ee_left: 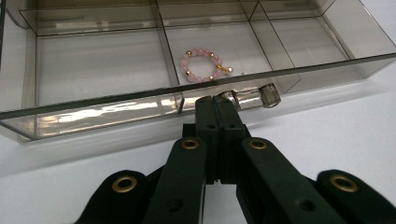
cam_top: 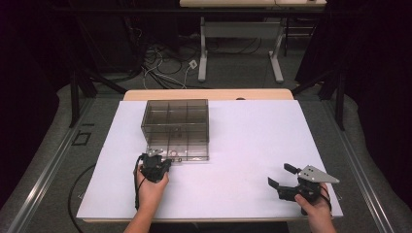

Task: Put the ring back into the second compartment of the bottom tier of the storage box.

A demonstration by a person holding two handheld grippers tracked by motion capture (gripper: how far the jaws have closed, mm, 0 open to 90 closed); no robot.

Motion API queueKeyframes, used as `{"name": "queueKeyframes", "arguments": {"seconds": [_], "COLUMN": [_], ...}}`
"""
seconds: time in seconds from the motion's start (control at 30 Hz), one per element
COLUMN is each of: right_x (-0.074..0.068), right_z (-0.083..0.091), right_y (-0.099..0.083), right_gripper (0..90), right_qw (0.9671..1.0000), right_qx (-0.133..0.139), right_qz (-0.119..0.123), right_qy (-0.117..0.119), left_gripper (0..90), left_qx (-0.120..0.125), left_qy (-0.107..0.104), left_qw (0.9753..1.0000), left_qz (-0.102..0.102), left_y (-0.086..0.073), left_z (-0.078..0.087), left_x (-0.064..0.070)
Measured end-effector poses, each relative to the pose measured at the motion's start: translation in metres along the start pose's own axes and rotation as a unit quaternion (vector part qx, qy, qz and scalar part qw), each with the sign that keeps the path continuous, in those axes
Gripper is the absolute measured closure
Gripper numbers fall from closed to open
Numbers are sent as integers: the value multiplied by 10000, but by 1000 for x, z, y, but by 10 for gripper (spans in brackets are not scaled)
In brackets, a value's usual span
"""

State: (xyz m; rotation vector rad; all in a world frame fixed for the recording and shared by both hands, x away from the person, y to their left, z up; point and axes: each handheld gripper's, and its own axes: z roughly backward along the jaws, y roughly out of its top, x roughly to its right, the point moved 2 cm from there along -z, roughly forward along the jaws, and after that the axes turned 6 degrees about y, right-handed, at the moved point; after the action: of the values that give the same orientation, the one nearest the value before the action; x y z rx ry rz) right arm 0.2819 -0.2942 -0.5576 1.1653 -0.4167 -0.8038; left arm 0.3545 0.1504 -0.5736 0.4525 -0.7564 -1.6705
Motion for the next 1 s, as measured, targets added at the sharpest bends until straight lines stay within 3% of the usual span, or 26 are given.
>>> {"name": "queueKeyframes", "arguments": {"seconds": [0.57,1.0], "right_x": [0,0], "right_z": [0,0], "right_y": [0,0], "right_gripper": [147,147], "right_qw": [10000,10000], "right_qx": [-4,-5], "right_qz": [4,4], "right_qy": [13,13], "left_gripper": [900,900], "left_qx": [-6,-35], "left_qy": [-27,-14], "left_qw": [9999,9999], "left_qz": [159,162], "left_y": [5,11], "left_z": [-5,-8], "left_x": [-1,-1]}}
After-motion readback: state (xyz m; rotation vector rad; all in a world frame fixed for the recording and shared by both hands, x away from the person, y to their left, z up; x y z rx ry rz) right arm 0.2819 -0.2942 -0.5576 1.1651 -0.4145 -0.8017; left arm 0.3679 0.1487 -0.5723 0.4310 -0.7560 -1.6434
